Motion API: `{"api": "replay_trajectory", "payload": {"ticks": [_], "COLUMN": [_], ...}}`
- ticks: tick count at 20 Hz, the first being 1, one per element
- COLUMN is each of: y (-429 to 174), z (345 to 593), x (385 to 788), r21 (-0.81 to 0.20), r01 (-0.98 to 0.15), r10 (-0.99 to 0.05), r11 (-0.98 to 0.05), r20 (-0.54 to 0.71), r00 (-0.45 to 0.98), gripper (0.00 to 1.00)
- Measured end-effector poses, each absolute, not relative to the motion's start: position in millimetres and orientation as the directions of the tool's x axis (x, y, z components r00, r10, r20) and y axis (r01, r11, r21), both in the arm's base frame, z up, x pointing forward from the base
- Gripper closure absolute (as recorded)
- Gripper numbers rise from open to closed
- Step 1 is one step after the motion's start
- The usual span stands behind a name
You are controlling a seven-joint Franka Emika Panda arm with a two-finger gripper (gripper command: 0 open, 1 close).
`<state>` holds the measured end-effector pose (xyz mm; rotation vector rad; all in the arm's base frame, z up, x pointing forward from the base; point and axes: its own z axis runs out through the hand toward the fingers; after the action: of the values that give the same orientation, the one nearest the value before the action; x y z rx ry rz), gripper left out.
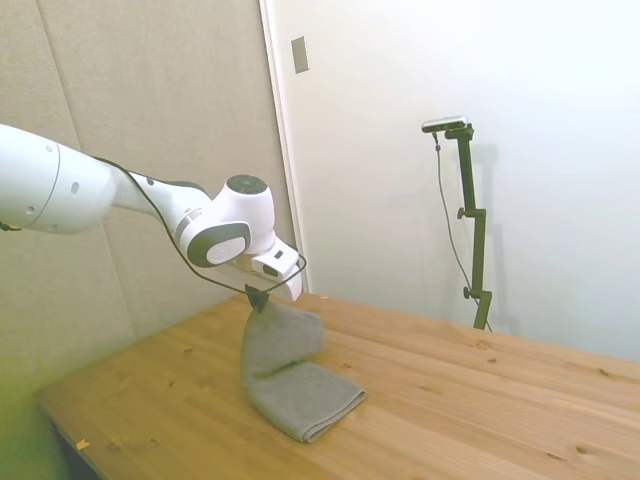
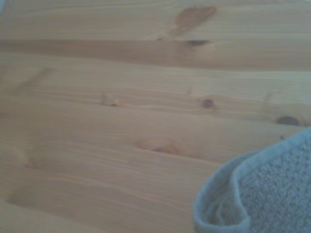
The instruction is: Unfold the towel
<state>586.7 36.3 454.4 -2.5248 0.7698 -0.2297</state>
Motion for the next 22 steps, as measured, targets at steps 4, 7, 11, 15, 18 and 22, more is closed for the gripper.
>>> {"api": "replay_trajectory", "payload": {"ticks": [4,7,11,15,18,22], "y": [60.4,74.1,85.7,94.1,94.9,95.4], "z": [446.8,436.5,415.5,405.1,399.3,404.3], "x": [584.2,583.4,586.1,596.2,601.4,601.8], "r21": [-0.507,-0.497,-0.487,-0.495,-0.496,-0.499], "r01": [-0.386,-0.326,-0.234,-0.182,-0.179,-0.177], "r10": [-0.468,-0.392,-0.245,-0.155,-0.148,-0.136], "r11": [-0.771,-0.804,-0.842,-0.850,-0.850,-0.848], "r20": [0.039,0.030,-0.042,-0.095,-0.101,-0.117], "r00": [0.883,0.920,0.969,0.983,0.984,0.984], "gripper": [1.00,0.00,0.00,0.00,0.00,0.00]}}
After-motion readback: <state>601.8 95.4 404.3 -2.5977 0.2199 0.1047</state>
